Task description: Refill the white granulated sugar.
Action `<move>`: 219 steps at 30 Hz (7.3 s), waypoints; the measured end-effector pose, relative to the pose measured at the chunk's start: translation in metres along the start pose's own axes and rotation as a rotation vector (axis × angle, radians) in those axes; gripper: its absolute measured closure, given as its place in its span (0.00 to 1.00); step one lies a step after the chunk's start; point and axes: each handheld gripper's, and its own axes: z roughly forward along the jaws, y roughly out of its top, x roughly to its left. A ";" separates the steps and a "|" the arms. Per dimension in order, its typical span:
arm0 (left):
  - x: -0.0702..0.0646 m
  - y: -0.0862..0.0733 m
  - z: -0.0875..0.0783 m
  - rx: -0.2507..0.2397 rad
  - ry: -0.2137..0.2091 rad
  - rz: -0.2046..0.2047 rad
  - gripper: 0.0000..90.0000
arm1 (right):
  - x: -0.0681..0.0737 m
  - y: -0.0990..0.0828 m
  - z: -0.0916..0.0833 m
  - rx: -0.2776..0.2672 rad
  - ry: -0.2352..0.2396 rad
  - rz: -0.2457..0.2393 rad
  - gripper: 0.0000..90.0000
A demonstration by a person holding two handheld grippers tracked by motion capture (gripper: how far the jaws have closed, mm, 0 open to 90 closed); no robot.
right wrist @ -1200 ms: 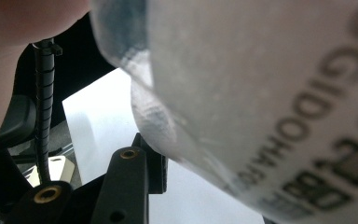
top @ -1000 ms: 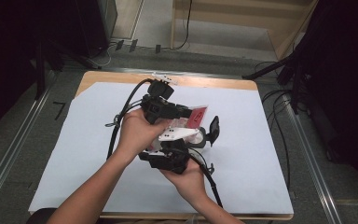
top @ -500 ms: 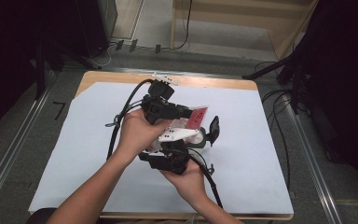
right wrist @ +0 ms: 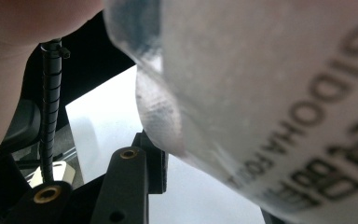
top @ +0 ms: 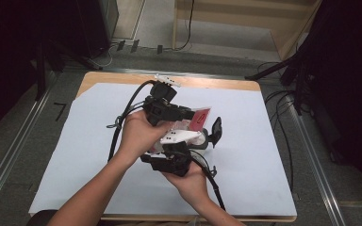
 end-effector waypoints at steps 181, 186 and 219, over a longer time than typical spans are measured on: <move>0.008 -0.031 -0.013 0.187 0.001 -0.025 0.87 | 0.007 -0.041 0.027 0.093 0.003 -0.180 0.66; 0.010 -0.032 -0.011 0.204 0.006 -0.017 0.89 | 0.006 -0.043 0.028 0.099 -0.003 -0.195 0.66; 0.013 -0.044 -0.031 0.113 0.006 0.035 0.97 | -0.010 -0.044 0.024 0.095 -0.047 -0.189 0.66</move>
